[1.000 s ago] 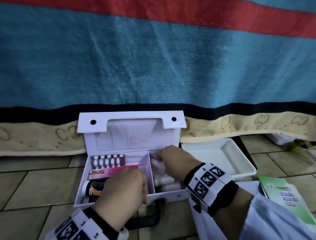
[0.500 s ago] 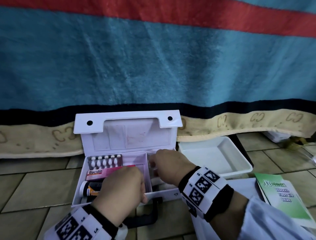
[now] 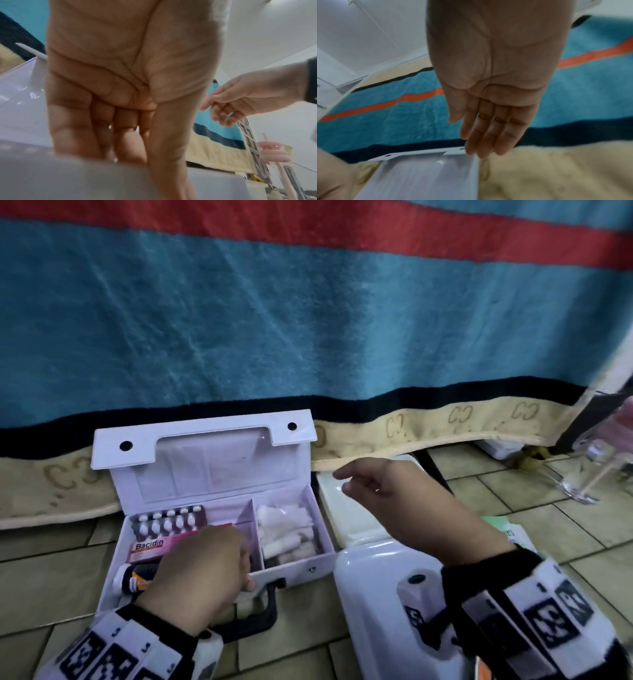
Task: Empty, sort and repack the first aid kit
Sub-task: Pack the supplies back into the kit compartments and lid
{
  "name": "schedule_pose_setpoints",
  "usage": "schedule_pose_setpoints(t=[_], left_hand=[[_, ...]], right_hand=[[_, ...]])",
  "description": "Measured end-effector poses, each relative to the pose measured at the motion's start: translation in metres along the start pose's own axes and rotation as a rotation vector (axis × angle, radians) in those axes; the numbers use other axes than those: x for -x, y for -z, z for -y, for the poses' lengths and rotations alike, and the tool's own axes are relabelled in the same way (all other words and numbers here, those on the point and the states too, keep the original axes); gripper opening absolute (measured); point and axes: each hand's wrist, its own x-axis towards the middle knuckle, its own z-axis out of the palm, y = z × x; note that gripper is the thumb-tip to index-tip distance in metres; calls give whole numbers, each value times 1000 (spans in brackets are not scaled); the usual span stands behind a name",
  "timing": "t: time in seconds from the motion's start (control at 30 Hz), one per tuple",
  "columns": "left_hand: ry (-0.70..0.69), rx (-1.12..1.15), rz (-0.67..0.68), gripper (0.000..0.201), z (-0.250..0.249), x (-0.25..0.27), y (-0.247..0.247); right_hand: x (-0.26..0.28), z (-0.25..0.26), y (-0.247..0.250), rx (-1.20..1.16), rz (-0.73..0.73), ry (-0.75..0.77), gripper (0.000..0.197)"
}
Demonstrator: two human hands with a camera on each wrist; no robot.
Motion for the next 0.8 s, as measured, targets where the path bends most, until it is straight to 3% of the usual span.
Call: schedule_pose_setpoints(t=[0.13, 0.3, 0.43, 0.53, 0.7, 0.8], left_hand=[[-30, -32, -73, 28, -26, 7, 7], [-249, 99, -112, 30, -89, 12, 7], [-449, 121, -4, 21, -131, 12, -14], [-635, 82, 112, 32, -157, 17, -29], [-955, -5, 367, 53, -192, 22, -53], [-995, -140, 397, 56, -197, 21, -66]], right_hand=[[49, -34, 39, -19, -113, -86, 19], [111, -89, 66, 16, -260, -273, 21], [149, -136, 54, 234, -106, -462, 28], [166, -152, 39, 288, 24, -559, 34], [167, -154, 17, 278, 157, -501, 30], [160, -152, 6, 335, 155, -461, 35]])
